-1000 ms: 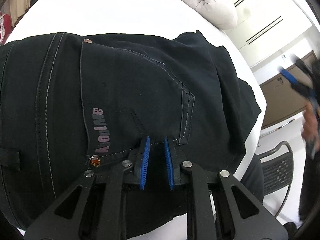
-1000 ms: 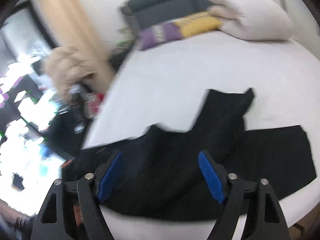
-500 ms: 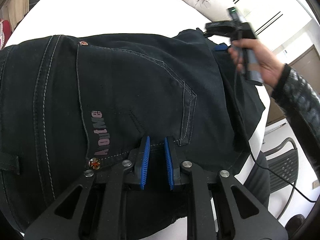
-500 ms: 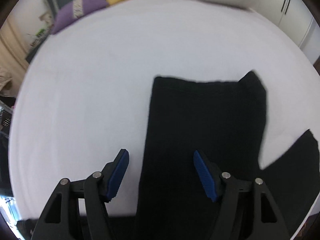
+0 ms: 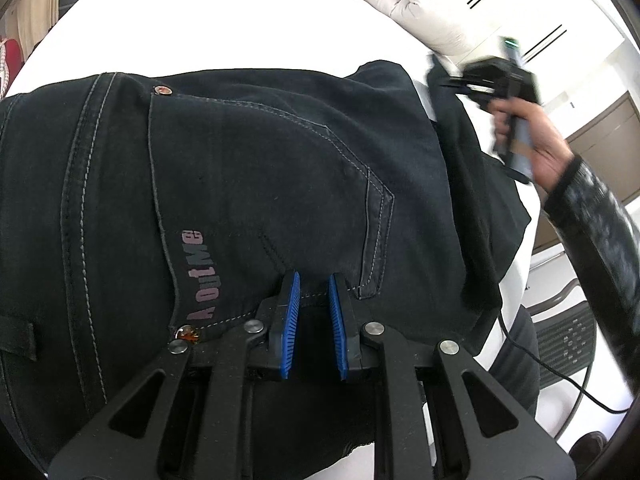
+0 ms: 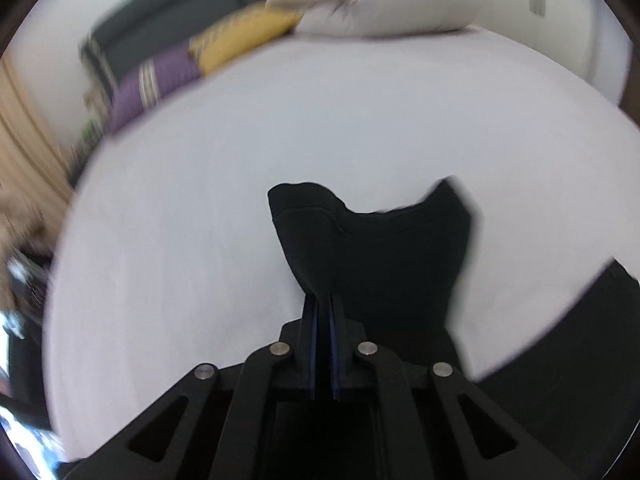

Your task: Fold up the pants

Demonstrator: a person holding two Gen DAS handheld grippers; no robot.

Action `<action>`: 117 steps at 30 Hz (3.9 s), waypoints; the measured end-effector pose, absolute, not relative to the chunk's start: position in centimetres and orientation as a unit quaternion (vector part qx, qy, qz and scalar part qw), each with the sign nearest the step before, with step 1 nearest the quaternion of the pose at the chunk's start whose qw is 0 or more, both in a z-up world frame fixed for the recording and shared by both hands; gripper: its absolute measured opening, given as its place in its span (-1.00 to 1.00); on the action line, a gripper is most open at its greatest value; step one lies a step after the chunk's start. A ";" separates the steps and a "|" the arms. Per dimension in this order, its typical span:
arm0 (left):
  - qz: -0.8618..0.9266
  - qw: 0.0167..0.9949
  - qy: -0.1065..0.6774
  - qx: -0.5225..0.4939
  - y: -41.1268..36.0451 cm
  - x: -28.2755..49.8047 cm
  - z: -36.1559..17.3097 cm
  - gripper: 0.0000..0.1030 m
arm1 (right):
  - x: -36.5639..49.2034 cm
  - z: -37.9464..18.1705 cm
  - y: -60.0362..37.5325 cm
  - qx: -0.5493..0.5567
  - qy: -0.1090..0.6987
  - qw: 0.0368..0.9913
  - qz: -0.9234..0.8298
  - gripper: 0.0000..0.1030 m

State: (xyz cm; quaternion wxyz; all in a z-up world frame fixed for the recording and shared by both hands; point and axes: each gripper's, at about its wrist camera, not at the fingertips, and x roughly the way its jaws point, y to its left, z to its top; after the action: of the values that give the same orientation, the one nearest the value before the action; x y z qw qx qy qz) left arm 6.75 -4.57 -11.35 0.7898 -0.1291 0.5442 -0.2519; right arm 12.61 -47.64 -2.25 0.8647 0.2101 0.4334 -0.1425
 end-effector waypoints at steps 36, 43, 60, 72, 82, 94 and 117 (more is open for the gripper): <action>-0.212 0.785 0.568 -0.129 -5.2 7.0 -10.1 -0.70 | -18.0 -10.0 -67.3 0.584 0.209 0.747 -0.241 -0.90; -0.215 0.777 0.571 -0.157 -4.4 7.2 -9.8 -0.70 | -18.8 -9.3 -68.1 0.580 0.190 0.758 -0.232 -0.90; -0.223 0.784 0.558 -0.156 -3.8 6.4 -10.3 -0.70 | -20.8 -9.4 -68.4 0.591 0.178 0.756 -0.219 -0.44; -0.228 0.784 0.553 -0.165 -3.1 6.1 -10.3 -0.70 | -20.6 -8.6 -69.3 0.523 0.230 0.771 -0.281 -0.97; -0.234 0.786 0.543 -0.180 -1.8 5.9 -10.6 -0.70 | -22.5 -3.0 -65.9 0.501 0.208 0.808 -0.231 -0.53; -0.232 0.788 0.537 -0.191 -0.9 4.8 -10.6 -0.70 | -7.8 -1.0 -40.0 0.378 0.383 0.817 0.207 -0.84; -0.237 0.793 0.532 -0.178 -1.3 4.8 -10.8 -0.70 | -8.4 -9.9 -65.0 0.546 0.297 0.755 -0.206 -1.00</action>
State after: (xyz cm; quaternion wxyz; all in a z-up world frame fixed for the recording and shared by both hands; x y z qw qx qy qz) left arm 4.80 -1.26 -10.83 0.7933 -0.1781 0.5317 -0.2373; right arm -8.41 -65.00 -9.90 0.7555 0.5462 0.2974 -0.2061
